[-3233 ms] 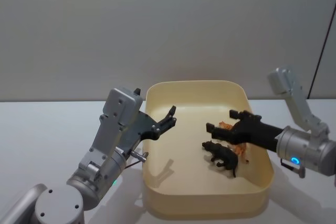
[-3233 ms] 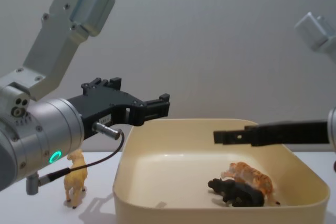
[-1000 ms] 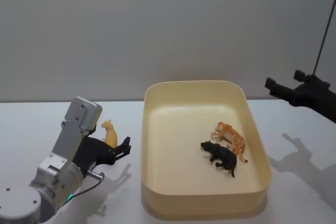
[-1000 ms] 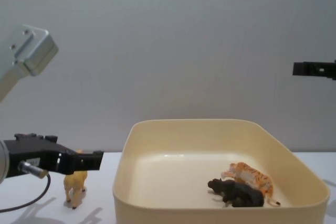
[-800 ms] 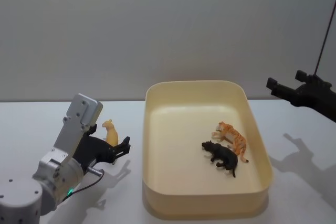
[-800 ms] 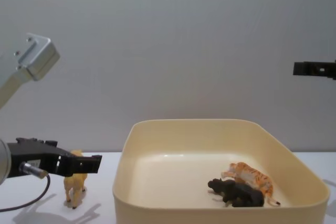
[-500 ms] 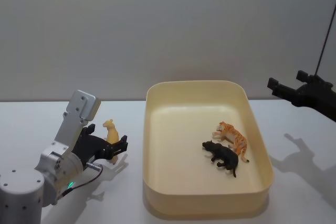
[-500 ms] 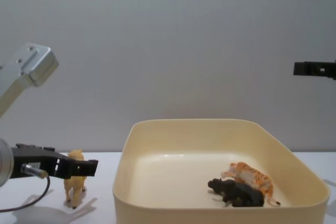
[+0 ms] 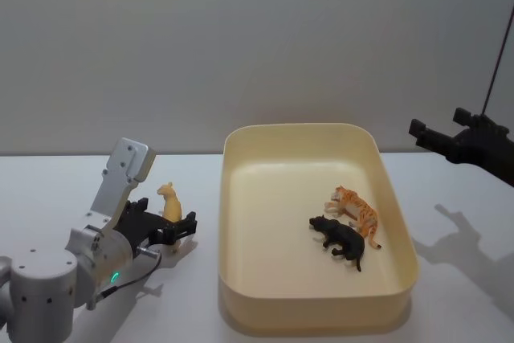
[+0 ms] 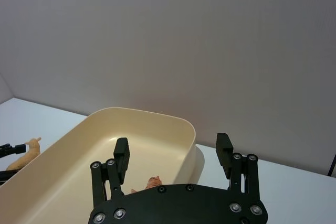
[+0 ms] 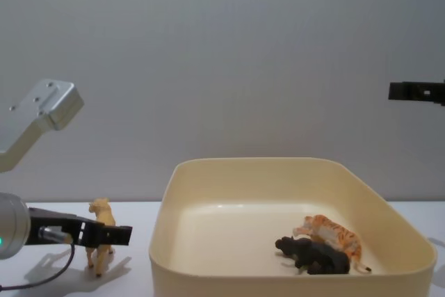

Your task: Pick up the toy alternately with two hands and place it into the central storage box.

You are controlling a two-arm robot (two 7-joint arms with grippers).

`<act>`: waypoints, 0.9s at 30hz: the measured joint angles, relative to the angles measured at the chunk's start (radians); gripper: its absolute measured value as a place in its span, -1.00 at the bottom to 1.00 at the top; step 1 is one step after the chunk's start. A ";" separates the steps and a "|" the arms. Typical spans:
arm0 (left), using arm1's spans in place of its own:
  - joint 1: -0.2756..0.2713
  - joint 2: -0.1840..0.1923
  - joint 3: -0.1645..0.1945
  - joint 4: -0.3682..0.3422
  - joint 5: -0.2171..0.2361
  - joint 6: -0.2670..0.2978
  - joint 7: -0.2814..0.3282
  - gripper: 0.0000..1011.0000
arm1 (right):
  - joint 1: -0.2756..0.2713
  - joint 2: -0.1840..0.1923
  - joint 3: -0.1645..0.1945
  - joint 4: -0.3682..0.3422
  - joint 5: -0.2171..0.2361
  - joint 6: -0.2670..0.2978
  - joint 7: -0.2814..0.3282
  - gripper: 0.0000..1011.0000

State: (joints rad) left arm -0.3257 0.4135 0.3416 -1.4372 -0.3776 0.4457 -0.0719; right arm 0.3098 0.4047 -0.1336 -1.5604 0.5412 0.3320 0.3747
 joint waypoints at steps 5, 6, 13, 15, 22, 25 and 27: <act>-0.012 -0.010 0.000 0.022 -0.004 0.010 -0.004 0.87 | 0.000 0.000 0.000 0.000 0.000 0.000 0.000 0.98; -0.013 -0.011 0.000 0.024 -0.004 0.012 -0.004 0.83 | 0.000 0.000 0.000 0.000 0.000 0.000 0.000 0.98; -0.022 -0.019 0.001 0.040 -0.008 0.019 -0.007 0.46 | 0.000 0.000 0.000 0.000 0.000 0.000 0.000 0.98; -0.023 -0.020 0.001 0.042 -0.008 0.020 -0.008 0.39 | 0.000 0.000 0.000 0.000 0.000 0.000 0.000 0.98; -0.026 -0.021 0.001 0.044 -0.003 0.024 -0.013 0.12 | 0.000 0.000 0.000 0.000 0.000 0.000 0.000 0.98; -0.027 -0.018 0.001 0.033 0.010 0.031 -0.019 0.05 | 0.000 0.000 0.000 0.000 0.000 0.000 0.000 0.98; -0.029 -0.015 0.000 0.025 0.020 0.035 -0.024 0.04 | 0.000 0.000 0.000 0.000 0.000 0.000 0.000 0.98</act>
State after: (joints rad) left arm -0.3547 0.3982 0.3416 -1.4120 -0.3580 0.4808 -0.0954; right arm 0.3098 0.4047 -0.1336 -1.5603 0.5412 0.3321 0.3746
